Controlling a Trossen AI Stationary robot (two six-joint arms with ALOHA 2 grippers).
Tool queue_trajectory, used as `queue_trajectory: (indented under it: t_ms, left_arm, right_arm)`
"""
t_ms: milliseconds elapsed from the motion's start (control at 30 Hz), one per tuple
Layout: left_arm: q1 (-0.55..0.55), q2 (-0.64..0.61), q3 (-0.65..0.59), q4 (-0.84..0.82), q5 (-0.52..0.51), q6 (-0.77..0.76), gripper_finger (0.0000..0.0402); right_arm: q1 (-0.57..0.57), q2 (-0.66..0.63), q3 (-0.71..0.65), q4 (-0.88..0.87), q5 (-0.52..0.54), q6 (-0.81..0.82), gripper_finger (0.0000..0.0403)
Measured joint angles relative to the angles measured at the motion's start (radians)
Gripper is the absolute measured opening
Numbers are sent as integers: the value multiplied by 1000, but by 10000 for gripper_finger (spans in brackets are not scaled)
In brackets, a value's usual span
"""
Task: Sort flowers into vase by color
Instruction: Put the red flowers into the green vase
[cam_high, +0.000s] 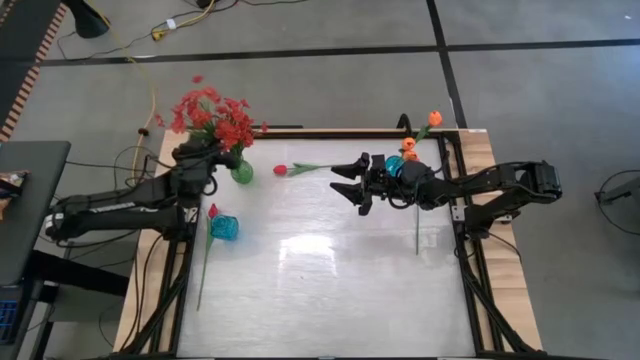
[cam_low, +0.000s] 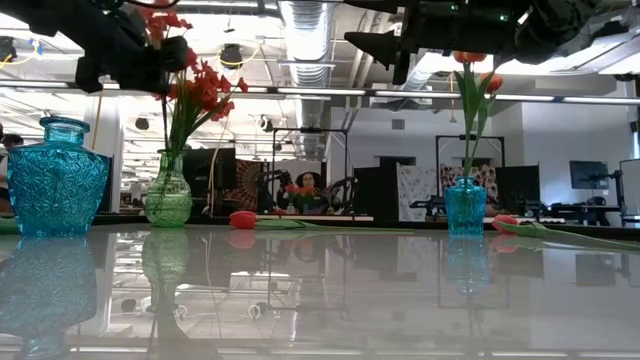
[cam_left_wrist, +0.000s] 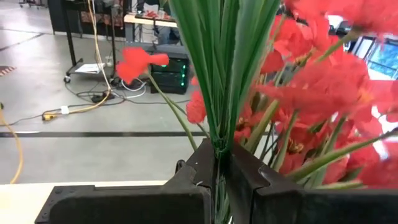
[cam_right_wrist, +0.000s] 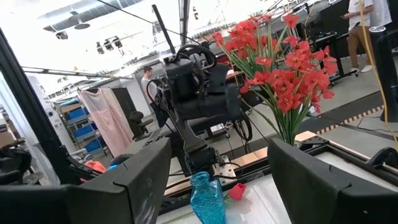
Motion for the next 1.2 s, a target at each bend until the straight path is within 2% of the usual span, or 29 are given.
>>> queue_trajectory:
  t_ms: [400, 933, 1067, 1200]
  left_arm:
    - [0, 116, 0, -139, 28, -205, 4]
    - [0, 263, 0, -143, 33, -280, 5]
    - [0, 256, 0, -149, 19, -280, 23]
    - [0, 235, 0, -151, 20, -247, 64]
  right_arm:
    - [0, 0, 0, 0, -1, 0, 295]
    - [-1, 0, 0, 0, -1, 0, 295]
    - [-1, 0, 0, 0, -1, 0, 295]
    - [-1, 0, 0, 0, -1, -1, 295]
